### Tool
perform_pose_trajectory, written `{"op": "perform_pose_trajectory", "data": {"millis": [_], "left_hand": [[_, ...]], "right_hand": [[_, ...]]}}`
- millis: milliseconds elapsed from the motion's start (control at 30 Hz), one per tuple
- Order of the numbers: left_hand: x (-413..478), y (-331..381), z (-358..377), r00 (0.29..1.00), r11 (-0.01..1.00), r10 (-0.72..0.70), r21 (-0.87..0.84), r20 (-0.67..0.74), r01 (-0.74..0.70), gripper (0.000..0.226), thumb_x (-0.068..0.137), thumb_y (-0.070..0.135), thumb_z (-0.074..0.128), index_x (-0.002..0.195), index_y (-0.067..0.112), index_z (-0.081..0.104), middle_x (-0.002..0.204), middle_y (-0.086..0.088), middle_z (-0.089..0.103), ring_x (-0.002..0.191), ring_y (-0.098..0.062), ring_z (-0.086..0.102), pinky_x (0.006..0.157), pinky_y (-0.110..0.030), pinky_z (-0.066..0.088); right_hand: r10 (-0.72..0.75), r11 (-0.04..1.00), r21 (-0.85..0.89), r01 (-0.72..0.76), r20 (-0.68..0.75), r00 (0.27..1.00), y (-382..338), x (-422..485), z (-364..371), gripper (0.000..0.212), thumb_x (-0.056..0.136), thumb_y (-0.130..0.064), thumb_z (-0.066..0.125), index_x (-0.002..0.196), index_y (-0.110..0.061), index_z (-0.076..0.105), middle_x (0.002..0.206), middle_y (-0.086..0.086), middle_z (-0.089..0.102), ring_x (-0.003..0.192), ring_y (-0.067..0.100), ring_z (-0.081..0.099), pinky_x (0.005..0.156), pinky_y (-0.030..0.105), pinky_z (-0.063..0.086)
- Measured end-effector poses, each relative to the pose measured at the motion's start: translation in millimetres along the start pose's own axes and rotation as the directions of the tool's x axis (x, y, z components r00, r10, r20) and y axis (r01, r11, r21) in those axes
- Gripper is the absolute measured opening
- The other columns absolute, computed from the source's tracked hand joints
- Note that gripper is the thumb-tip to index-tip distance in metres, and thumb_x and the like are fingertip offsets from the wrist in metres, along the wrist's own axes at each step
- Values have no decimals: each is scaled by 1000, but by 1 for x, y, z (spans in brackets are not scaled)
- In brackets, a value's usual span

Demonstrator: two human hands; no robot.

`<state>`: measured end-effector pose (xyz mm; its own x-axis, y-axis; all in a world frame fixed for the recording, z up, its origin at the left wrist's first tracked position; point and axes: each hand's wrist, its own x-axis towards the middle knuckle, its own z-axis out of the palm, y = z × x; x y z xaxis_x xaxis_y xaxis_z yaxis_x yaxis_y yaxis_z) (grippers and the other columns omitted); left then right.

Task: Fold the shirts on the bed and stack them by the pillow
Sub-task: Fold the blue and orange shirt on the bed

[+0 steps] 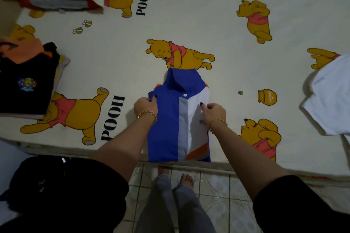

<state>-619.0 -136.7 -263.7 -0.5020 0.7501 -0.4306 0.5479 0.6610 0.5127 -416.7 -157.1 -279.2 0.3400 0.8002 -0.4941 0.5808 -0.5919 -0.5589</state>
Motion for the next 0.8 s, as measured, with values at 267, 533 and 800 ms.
{"op": "perform_pose_trajectory", "data": {"millis": [267, 533, 800], "left_hand": [[13, -27, 9, 902, 787, -231, -474, 365, 394, 19, 92, 9, 46, 90, 9, 65, 103, -18, 65, 93, -31, 61, 92, -48, 50], [40, -3, 2, 972, 898, -99, -401, 214, 179, 21, 92, 38, 55, 86, 18, 55, 77, 6, 56, 71, -11, 53, 63, -24, 44], [61, 10, 7, 993, 898, -13, -435, 115, 62, 15, 90, 24, 62, 98, 13, 56, 95, -2, 59, 88, -21, 57, 65, -23, 43]], "right_hand": [[229, 860, 442, -254, 111, 967, -5, 4, 13, 9, 94, -11, 47, 89, -9, 54, 77, 14, 55, 58, 24, 48, 35, 23, 41], [158, 949, 281, -146, -19, 987, -30, 34, 8, 38, 99, -38, 41, 99, -4, 57, 88, 8, 54, 83, 21, 48, 73, 29, 37], [-34, 988, 143, 66, -214, 976, -35, 55, 14, 23, 93, -35, 54, 95, -12, 55, 93, 9, 60, 87, 26, 56, 72, 34, 48]]}}
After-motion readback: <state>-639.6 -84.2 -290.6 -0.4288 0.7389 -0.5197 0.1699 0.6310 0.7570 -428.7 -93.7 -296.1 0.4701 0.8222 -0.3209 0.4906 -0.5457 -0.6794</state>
